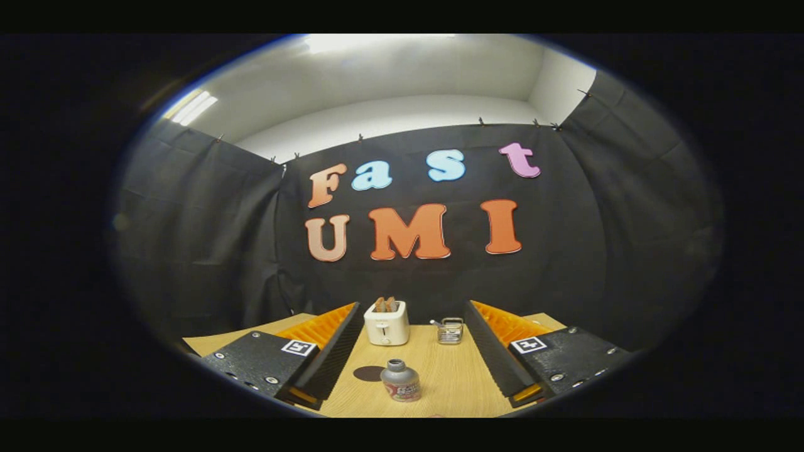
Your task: Take the bottle from table, then pour the juice into the cup, finally place the bottle on the coaster
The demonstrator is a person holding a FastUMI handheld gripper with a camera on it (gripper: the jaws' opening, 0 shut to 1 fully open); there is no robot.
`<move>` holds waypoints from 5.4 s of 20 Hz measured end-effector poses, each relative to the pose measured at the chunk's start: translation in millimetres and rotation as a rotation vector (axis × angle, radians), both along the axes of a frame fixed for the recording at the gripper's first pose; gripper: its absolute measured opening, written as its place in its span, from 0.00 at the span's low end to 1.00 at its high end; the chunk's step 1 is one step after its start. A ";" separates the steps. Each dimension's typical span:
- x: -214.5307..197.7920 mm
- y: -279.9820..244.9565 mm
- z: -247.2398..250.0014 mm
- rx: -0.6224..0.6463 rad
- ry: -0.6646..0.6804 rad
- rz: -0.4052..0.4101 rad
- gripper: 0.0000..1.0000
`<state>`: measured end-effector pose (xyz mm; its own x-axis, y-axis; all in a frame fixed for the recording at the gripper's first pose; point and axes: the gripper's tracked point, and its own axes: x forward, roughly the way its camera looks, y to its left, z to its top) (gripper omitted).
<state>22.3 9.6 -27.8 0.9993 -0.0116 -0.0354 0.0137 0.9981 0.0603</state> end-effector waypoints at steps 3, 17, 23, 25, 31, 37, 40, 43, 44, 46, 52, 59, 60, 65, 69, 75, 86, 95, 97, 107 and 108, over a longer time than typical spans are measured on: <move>4.6 5.1 -19.8 0.007 0.033 0.010 0.97; 21.8 16.3 -148.3 0.042 0.147 0.045 0.97; 26.5 27.0 -194.2 -0.003 0.201 0.057 0.97; 29.5 31.1 -212.7 -0.015 0.224 0.060 0.97; 35.7 38.5 -252.1 0.006 0.295 0.059 0.97; 42.5 40.6 -272.8 0.013 0.344 0.051 0.97; 44.7 40.8 -280.1 0.023 0.360 0.041 0.97; 45.0 41.1 -286.3 0.007 0.376 0.035 0.96; 46.0 39.6 -284.7 0.004 0.370 0.025 0.93; 45.8 40.2 -285.8 -0.006 0.373 0.021 0.83; 43.0 42.9 -282.7 -0.062 0.387 0.032 0.78; 45.0 50.0 -272.1 -0.305 0.392 0.042 0.78; 45.8 52.0 -269.4 -0.338 0.390 0.043 0.78; 51.2 53.6 -255.5 -0.537 0.363 0.041 0.78; 56.0 59.4 -244.5 -0.718 0.326 0.052 0.78; 61.5 75.0 -240.6 -0.917 0.320 0.108 0.78; 75.2 97.3 -225.9 -1.256 0.216 0.119 0.77; 82.6 118.1 -227.2 -1.417 0.155 0.171 0.77; 83.0 119.4 -222.4 -1.457 0.140 0.168 0.77; 87.3 123.6 -213.1 -1.612 0.083 0.187 0.77; 88.3 124.9 -211.6 -1.621 0.080 0.189 0.77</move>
